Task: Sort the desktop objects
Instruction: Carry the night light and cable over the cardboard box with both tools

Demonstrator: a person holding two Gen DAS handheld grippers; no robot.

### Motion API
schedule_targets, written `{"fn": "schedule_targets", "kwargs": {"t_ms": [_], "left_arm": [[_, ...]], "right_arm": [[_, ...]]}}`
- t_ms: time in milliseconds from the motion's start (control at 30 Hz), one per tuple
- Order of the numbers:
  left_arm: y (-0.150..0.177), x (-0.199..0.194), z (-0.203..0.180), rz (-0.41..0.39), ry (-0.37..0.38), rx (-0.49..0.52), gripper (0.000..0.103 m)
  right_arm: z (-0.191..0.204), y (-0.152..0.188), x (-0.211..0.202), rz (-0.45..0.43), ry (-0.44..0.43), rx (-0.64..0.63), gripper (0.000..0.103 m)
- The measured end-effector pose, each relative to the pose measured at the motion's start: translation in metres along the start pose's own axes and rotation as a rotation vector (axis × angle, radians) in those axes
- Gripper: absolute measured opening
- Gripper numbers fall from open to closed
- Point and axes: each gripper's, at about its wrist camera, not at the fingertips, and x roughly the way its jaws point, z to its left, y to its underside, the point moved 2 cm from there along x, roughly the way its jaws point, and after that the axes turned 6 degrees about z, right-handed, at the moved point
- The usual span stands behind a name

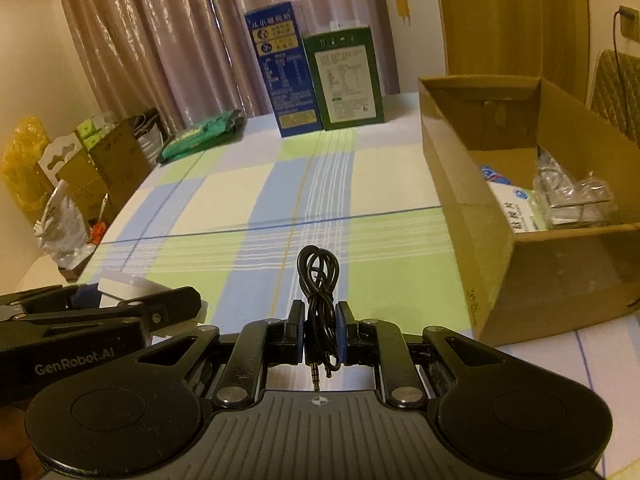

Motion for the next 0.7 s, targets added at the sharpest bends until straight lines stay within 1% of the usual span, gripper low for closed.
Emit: {"fn": "schedule_targets", "kwargs": {"t_ms": [267,700], "left_arm": [[0.001,-0.025,-0.018,-0.021,0.001,0.017,0.06],[-0.004,-0.036,-0.049,-0.036,0.037,0.053,0.06]], "right_arm": [[-0.008,0.002,-0.031,-0.034,0.021,0.01,0.012],[-0.022,-0.001,-0.065,-0.087,0.039,0.019,0.012]]}}
